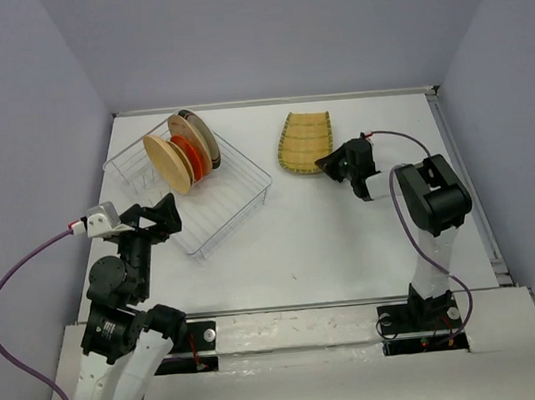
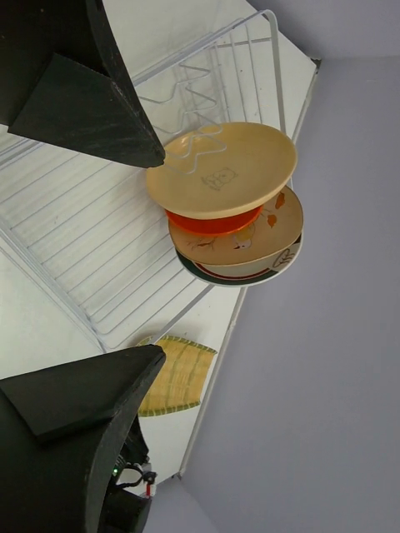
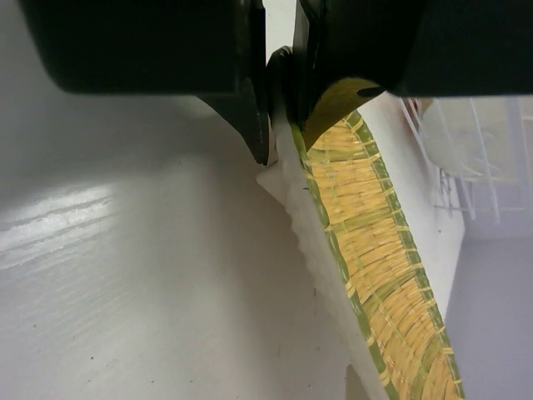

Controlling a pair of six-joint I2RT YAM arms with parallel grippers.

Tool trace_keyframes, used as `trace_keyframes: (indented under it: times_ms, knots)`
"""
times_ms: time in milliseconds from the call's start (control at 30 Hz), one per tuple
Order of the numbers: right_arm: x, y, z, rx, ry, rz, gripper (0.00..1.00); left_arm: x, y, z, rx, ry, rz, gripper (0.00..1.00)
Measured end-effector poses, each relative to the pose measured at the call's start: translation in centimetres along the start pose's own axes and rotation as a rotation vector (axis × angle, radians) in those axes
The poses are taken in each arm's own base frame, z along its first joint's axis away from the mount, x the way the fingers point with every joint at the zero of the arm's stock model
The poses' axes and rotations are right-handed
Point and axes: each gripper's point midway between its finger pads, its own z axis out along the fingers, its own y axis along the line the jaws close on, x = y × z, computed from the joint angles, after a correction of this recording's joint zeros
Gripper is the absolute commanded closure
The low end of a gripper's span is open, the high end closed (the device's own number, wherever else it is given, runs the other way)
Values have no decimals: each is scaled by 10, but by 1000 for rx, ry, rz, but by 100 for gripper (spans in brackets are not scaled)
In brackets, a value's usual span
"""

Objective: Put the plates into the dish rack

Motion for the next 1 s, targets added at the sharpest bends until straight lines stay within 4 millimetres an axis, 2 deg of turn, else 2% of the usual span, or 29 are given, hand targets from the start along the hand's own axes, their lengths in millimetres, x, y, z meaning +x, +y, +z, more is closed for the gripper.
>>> trace_keyframes:
  times_ms: [100,267,333,400,500,600,733,833,1000]
  knots:
    - [-8,4,-13,28,-21,-86,93,0,-1,0,3,1,0,1]
    - [-29,17,-78,91,-43,-333,93,2,-5,1,26,10,1,1]
    - [-44,40,-108,61,-64,-420,93,5,-11,2,54,24,1,1]
    - [-58,78,-144,-17,-72,-511,93,14,-20,6,97,64,9,1]
    - [-60,128,-189,-161,-32,-626,93,33,-33,15,150,159,23,1]
    - [-47,162,-232,-315,22,-715,93,44,-55,19,239,254,23,1]
    - [-16,171,-277,-464,155,-784,93,45,-87,14,386,316,-11,1]
    - [6,167,-295,-526,266,-799,93,44,-102,8,464,335,-37,1]
    - [40,164,-310,-601,419,-804,93,44,-117,6,535,376,-40,3]
